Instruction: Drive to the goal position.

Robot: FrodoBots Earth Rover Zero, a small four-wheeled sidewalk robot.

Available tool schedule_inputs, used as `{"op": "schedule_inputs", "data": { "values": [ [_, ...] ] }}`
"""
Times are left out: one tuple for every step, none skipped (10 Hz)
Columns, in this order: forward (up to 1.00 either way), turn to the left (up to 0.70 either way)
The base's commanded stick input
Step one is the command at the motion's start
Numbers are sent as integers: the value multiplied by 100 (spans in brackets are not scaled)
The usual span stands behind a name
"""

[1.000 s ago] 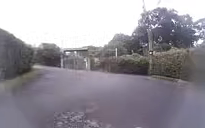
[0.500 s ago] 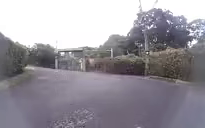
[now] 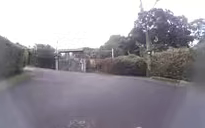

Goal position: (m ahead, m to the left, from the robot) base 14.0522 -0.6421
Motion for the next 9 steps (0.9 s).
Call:
{"op": "schedule_inputs", "data": {
  "values": [
    [50, 0],
    [50, 0],
    [50, 0],
    [50, 0],
    [50, 0],
    [50, 0],
    [50, 0],
    [50, 0],
    [50, 0]
  ]
}}
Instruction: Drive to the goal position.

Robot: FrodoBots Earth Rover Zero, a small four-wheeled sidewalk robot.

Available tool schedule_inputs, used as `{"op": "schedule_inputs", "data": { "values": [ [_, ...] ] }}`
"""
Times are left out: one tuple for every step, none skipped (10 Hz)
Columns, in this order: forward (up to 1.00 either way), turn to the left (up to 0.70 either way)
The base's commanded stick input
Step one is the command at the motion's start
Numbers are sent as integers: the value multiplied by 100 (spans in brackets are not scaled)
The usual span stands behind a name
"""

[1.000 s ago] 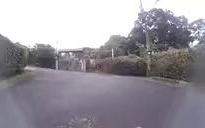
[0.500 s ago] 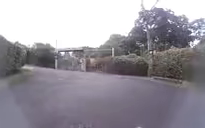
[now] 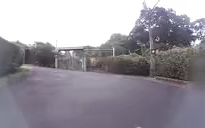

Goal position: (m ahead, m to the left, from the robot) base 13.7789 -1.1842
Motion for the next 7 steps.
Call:
{"op": "schedule_inputs", "data": {
  "values": [
    [50, 0],
    [50, 0],
    [50, 0],
    [50, 0],
    [50, 0],
    [50, 0],
    [50, 0]
  ]
}}
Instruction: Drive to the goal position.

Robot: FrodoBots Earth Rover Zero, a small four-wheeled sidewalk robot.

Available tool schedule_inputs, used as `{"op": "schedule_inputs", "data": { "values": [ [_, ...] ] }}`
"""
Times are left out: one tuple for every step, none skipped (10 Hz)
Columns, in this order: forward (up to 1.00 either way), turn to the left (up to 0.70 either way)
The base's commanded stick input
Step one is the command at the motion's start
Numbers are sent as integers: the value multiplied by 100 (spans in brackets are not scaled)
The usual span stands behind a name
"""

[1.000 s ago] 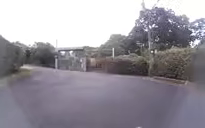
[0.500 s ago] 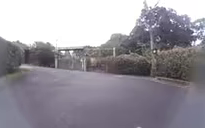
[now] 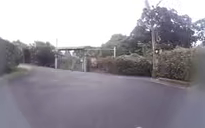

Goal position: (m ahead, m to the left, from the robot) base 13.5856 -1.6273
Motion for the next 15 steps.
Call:
{"op": "schedule_inputs", "data": {
  "values": [
    [50, 0],
    [50, 0],
    [50, 0],
    [50, 0],
    [50, 0],
    [50, 0],
    [50, 0],
    [50, 0],
    [50, 0],
    [50, 0],
    [50, 0],
    [50, -9],
    [50, -47],
    [50, -16],
    [50, 0]
  ]
}}
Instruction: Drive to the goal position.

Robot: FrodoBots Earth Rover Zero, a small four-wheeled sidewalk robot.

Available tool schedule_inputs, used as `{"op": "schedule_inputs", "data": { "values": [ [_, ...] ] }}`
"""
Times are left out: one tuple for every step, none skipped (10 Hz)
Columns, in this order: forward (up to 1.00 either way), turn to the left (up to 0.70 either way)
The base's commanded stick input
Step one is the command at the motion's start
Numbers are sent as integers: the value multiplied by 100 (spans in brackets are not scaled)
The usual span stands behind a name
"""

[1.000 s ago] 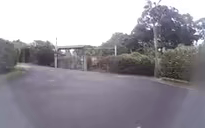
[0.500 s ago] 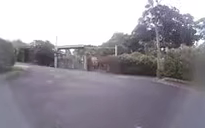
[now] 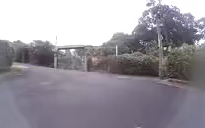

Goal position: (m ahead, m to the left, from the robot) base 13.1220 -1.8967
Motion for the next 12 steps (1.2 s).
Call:
{"op": "schedule_inputs", "data": {
  "values": [
    [50, 0],
    [50, 0],
    [50, 0],
    [50, 0],
    [50, 0],
    [50, 0],
    [50, 0],
    [50, 0],
    [50, 0],
    [50, 0],
    [50, 0],
    [50, 0]
  ]
}}
